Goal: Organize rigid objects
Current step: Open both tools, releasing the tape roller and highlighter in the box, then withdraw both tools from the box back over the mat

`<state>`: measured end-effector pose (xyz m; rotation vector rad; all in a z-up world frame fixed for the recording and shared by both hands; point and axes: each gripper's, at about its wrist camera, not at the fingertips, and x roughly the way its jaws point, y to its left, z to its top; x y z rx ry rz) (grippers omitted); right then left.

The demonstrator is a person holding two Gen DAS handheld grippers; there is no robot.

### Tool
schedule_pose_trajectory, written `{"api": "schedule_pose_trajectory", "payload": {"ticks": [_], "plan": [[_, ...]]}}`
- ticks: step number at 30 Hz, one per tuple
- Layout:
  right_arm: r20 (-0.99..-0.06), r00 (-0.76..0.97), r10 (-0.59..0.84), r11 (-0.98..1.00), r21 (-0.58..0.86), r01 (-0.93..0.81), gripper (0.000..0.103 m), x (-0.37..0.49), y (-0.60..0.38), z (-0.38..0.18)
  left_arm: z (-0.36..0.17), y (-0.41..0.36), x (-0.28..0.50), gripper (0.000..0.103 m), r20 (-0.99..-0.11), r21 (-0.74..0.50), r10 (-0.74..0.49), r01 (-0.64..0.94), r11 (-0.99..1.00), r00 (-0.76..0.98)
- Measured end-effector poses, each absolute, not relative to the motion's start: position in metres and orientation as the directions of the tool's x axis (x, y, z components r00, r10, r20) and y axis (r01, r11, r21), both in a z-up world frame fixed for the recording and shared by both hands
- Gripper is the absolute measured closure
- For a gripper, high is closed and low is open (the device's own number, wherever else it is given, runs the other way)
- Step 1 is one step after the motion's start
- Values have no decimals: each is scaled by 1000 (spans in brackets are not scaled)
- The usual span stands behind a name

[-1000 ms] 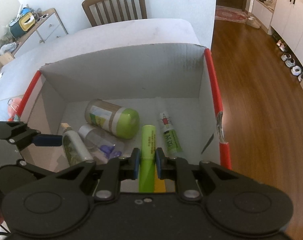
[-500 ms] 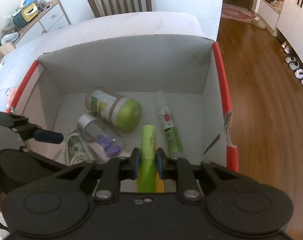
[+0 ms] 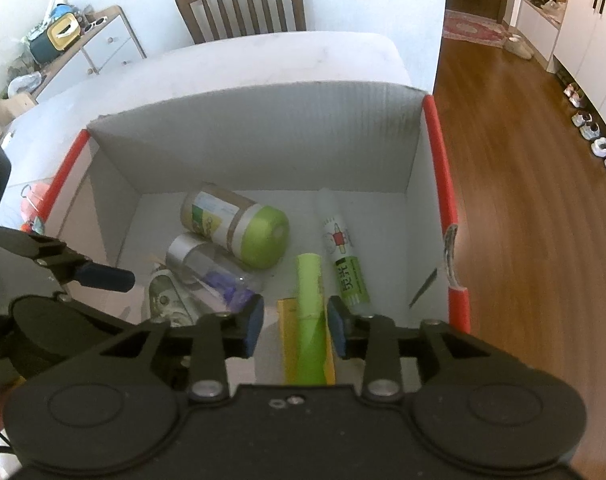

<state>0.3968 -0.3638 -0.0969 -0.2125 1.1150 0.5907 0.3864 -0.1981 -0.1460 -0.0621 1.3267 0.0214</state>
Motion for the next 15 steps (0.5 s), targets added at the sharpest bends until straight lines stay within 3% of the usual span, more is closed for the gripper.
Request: {"api": "schedule_pose_trajectory", "payload": {"ticks": [7,15], "plan": [[-874,327,359,831,140,-539,64,389,-372,-84,-129,-201,372,25,-949,-36,-18,-50,998,313],[-847,365,386,826,141,-546,54,374,-381,-65,-99,-205,349,25,-914,-34,-7,-59,998,406]]}}
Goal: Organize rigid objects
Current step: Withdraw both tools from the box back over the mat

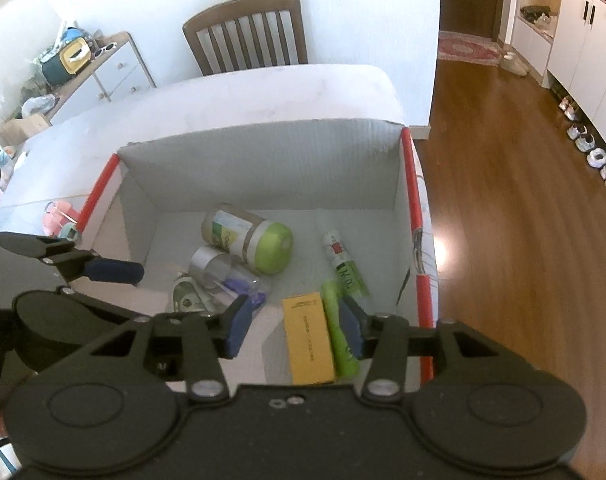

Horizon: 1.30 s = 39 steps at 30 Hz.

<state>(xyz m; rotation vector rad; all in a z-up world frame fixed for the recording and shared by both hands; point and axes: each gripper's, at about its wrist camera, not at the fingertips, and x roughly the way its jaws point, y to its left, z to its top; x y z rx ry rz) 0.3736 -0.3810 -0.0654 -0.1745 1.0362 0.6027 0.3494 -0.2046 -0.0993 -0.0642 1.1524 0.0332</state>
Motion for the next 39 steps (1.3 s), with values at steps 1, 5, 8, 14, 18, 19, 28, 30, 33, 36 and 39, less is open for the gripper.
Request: {"api": "schedule_pose_trajectory", "payload": {"ticks": [1,5,8,14,18,19,28,30,33,36,39], "plan": [[-843,370,391,825,143,-547,53,371,-382,-63,-96,-204,348,25,-909,-35,-6,-61,998,416],[-827,387,409,824,152,-546,53,363,-384,-54,-82,-201,335,25,-888,-45,-11,-64,997,460],[-812,406,421,821,150,-551,53,356,-384,-48,-71,-202,326,25,-867,-49,-11,-63,997,498],[-783,435,444,815,151,-560,48,338,-384,-34,-52,-198,305,25,-833,-53,-11,-60,997,553],[-766,453,456,815,155,-558,41,325,-381,-27,-46,-193,292,25,-816,-67,-21,-58,996,577],[-762,457,458,816,157,-557,41,322,-381,-25,-44,-192,288,24,-812,-71,-24,-57,996,583],[-712,511,481,820,159,-550,28,286,-369,-8,-25,-169,249,24,-764,-89,-44,-37,995,644],[-701,524,483,820,153,-552,24,277,-364,-5,-22,-162,240,24,-752,-85,-41,-35,996,657],[-681,550,484,821,135,-555,19,261,-355,-3,-20,-151,227,23,-739,-80,-41,-27,996,672],[-664,561,494,820,141,-555,15,247,-345,-2,-18,-138,214,23,-726,-78,-46,-15,997,687],[-640,576,508,819,152,-553,9,232,-334,0,-17,-123,200,23,-714,-86,-62,1,996,698]]}}
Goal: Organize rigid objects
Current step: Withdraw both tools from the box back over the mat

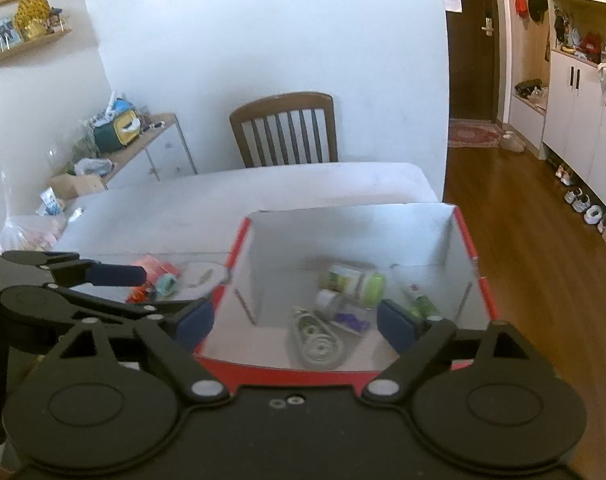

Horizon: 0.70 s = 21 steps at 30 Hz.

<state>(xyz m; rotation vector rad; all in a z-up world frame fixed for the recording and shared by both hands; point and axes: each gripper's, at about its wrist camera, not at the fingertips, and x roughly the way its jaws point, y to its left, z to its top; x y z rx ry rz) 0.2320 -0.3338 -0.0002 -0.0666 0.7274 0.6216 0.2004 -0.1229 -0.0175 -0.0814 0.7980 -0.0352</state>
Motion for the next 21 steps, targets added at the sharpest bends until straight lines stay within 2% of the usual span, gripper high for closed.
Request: {"api": "schedule_pose_trajectory", "payload": {"ticks": [2,5,11,13,21], "plan": [[-623,586,517,816,153,-557,6,220,-327,1,-17,-112,191,22,-704,-96,-78,14,995,706],[-605,601,523,814,144,-563,2,204,-312,2,-17,-96,176,13,-687,-110,-101,34,993,719],[-604,606,518,818,143,-557,1,181,-280,-1,-19,-61,152,12,-663,-128,-134,65,990,736],[-607,603,517,819,145,-556,1,175,-268,-4,-22,-48,145,3,-649,-136,-144,72,988,747],[-623,588,516,818,155,-554,1,155,-225,-16,-38,5,123,2,-626,-169,-153,59,984,764]]}}
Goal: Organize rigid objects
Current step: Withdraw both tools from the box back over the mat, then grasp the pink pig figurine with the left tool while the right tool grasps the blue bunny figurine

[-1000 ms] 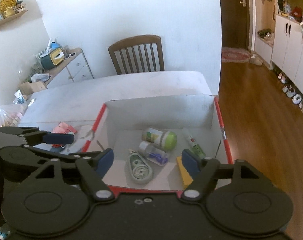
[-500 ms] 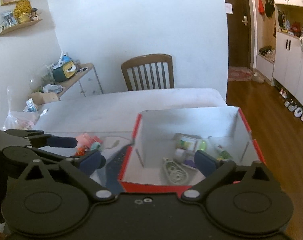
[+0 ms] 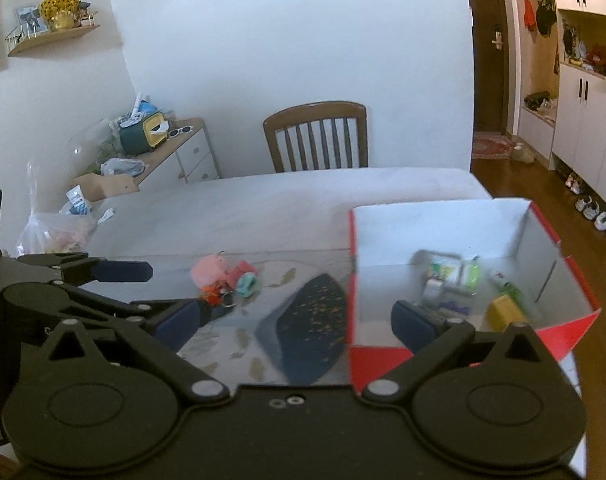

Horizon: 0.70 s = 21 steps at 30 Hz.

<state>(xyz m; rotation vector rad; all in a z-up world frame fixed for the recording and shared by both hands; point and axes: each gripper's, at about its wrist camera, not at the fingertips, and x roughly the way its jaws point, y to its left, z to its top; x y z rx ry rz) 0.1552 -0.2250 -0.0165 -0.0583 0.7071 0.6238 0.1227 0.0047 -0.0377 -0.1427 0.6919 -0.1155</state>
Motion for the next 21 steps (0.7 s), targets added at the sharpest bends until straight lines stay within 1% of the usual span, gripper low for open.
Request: {"api": "schedule_pose_trajectory", "payload": {"ticks": [4,13,21], "plan": [[-635,575,516,816,162,-554,1,149,-201,-26,-46,28,114,2,-628,-174,-139,35,984,766],[-691,517,505,796,141,-589,1,154,-154,-46,-83,63,93,2,-672,-136,-96,5,991,734],[-748,430,506,727,101,-679,1,153,-112,-69,-120,76,80,2,-720,-154,-88,-35,987,688]]}}
